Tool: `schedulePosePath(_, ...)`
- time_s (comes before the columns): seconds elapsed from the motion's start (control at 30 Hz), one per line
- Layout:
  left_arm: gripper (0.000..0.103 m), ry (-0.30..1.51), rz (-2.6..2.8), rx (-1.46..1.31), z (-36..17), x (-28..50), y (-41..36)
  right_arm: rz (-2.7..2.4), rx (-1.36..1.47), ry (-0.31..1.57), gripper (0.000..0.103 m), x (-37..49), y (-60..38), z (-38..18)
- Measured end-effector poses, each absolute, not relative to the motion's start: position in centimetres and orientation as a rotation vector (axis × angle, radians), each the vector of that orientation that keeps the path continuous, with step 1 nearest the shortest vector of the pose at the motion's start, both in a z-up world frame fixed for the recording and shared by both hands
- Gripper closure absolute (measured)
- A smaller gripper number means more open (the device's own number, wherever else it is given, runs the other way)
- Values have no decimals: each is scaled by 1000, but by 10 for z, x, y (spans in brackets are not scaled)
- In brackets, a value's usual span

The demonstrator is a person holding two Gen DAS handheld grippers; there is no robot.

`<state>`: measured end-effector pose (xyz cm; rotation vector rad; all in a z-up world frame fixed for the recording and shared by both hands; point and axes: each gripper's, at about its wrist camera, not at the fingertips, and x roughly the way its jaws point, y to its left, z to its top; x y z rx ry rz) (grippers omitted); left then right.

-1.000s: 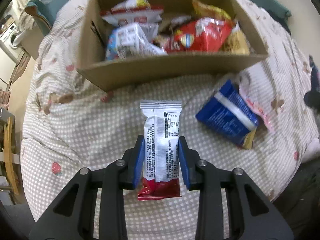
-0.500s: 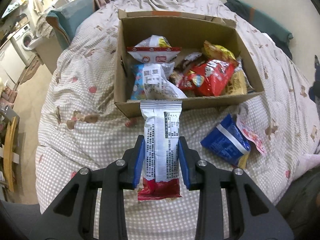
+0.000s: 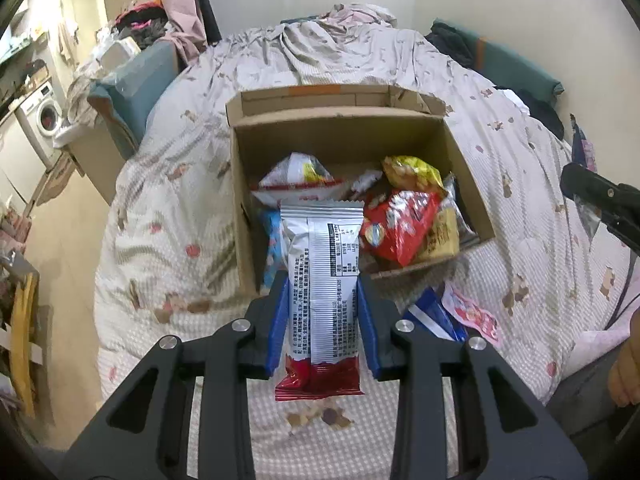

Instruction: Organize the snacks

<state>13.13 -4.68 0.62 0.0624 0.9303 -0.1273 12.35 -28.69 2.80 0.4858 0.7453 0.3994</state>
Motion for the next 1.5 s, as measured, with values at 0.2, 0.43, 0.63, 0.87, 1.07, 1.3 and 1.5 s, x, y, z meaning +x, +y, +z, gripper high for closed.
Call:
schedulePosePath(0.2,75,893,-104,81,19,152,-42,398,491,758,84,148,-286,23)
schedulePosePath(0.43,74,898,-82,35,20,183,-35,396,491,785,84,174,-282,14)
schedulePosePath(0.63,74,917,-63,0,10,208,-31,397,483,822,84,196,-275,2)
schedulePosePath(0.87,74,933,-78,13,-12,222,-43,412,443,899,84,218,-256,-21)
schedulePosePath(1.07,74,953,-73,15,-31,232,-44,438,430,948,84,226,-239,-35)
schedulePosePath(1.3,74,956,-82,11,-38,236,-45,457,463,980,84,230,-234,-47)
schedulePosePath(1.5,74,946,-86,13,-39,236,-47,462,503,995,84,231,-236,-52)
